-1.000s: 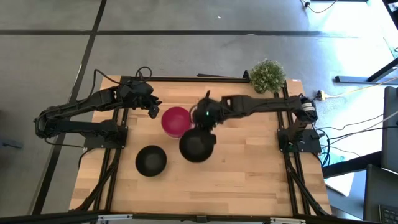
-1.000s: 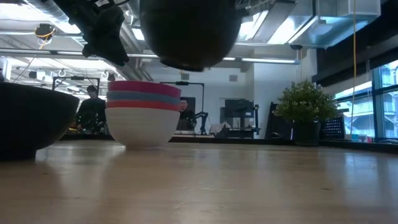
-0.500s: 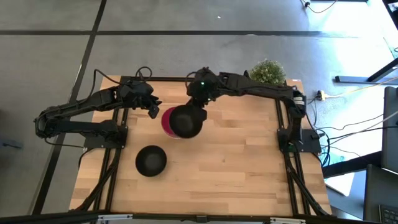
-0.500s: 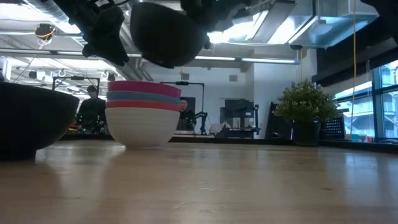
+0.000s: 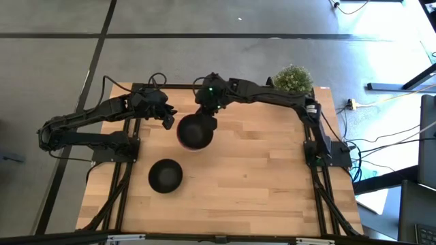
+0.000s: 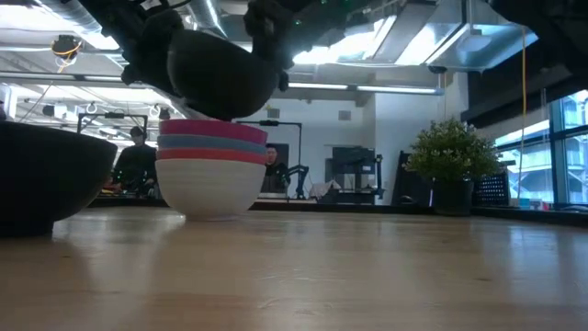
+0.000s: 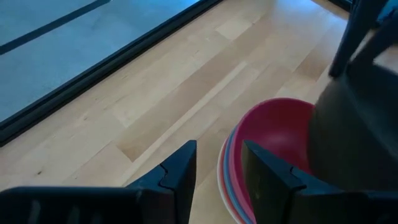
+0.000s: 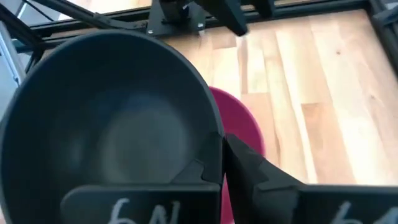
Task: Nest bowls inside each other
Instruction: Stack the bottom black bowl on top of the pink bowl, then stack the black bowl on top of the black bowl
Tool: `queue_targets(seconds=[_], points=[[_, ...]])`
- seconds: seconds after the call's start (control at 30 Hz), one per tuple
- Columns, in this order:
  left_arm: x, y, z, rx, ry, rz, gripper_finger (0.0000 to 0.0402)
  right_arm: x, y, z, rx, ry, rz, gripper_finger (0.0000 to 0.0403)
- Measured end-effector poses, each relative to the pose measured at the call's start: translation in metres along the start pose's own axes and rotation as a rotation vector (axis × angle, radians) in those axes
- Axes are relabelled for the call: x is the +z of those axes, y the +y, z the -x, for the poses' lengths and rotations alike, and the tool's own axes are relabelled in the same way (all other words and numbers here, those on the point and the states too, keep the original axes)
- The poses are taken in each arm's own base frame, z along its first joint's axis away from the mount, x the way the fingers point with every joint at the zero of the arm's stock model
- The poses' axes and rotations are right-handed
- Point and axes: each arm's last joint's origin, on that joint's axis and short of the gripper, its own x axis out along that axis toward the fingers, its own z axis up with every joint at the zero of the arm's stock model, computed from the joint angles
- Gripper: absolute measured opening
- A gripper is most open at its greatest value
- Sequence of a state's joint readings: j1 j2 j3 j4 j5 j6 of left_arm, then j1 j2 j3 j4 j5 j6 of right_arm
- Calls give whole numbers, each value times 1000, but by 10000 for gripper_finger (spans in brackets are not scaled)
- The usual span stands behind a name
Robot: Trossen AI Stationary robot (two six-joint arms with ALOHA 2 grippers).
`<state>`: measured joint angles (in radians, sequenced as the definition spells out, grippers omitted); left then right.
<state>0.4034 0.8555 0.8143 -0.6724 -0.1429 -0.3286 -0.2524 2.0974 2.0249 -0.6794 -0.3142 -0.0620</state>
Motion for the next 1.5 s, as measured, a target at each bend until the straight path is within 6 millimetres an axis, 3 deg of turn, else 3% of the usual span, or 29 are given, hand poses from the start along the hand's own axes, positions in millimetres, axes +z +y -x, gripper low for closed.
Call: queue_targets(seconds=[0.17, 0.47, 0.67, 0.87, 1.1, 1.33, 1.5], points=[[0, 0, 0, 0, 0, 0, 121, -3, -3, -12, 3, 15, 14, 16], [0, 0, 0, 1, 0, -25, 121, -1, -5, -12, -56, -7, 1, 132], [0, 1, 0, 22, -7, -52, 121, -1, -4, -7, -100, 12, 26, 165], [0, 1, 0, 16, -4, -56, 121, 5, 35, 23, -64, 47, 57, 158], [-4, -6, 1, -215, 81, -66, 121, -2, 92, 43, -58, 158, 89, 144], [-20, -10, 4, -329, 280, -40, 121, -25, 130, 29, -3, 278, 87, 141], [-27, -21, 9, -423, 341, -64, 121, -58, 135, 0, -14, 380, 70, 141]])
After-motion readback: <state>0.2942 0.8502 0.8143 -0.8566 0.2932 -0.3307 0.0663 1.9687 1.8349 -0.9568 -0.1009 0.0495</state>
